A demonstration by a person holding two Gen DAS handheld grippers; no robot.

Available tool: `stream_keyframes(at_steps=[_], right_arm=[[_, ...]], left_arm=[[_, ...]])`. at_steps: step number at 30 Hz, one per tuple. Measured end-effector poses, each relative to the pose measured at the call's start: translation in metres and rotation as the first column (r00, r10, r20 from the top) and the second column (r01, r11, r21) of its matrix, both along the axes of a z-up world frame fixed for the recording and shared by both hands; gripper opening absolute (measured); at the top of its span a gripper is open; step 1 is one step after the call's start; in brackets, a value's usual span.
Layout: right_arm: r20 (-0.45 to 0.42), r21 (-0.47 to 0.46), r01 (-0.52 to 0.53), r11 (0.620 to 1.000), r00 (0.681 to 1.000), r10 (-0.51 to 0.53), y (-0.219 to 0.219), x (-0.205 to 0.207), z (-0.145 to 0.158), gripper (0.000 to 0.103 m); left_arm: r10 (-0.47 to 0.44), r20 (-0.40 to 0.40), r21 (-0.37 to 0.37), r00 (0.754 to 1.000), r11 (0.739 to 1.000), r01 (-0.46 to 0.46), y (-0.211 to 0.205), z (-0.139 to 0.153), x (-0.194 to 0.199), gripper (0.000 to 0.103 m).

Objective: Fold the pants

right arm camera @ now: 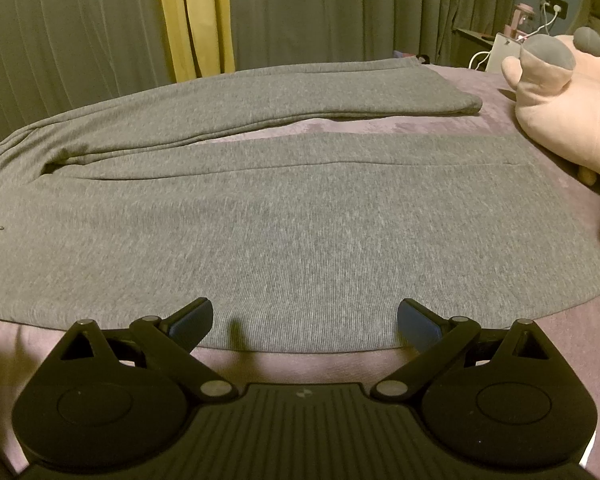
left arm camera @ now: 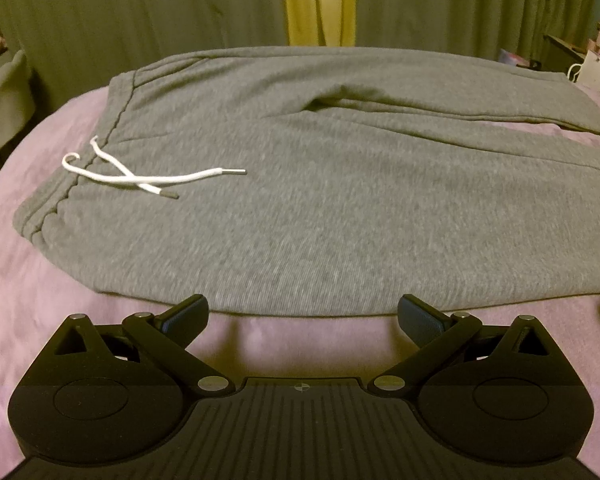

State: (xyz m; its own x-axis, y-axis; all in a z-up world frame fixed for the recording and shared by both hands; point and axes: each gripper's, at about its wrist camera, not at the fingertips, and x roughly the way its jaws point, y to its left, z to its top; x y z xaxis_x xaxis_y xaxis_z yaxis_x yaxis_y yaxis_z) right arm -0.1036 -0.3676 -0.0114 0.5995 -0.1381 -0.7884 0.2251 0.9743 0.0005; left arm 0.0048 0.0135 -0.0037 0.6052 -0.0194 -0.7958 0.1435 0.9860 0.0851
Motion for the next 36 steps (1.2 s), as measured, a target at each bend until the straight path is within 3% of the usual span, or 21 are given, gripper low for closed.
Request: stream_keyframes(at_steps=[36], right_arm=[[-0.005,-0.001,0.001,1.000,1.000,-0.001,0.0017,0.0005,0.0002,0.099]], left_arm=[[0.007,-0.013,0.003,1.000,1.000,-0.007,0.0002,-0.0025,-0.0006,0.103]])
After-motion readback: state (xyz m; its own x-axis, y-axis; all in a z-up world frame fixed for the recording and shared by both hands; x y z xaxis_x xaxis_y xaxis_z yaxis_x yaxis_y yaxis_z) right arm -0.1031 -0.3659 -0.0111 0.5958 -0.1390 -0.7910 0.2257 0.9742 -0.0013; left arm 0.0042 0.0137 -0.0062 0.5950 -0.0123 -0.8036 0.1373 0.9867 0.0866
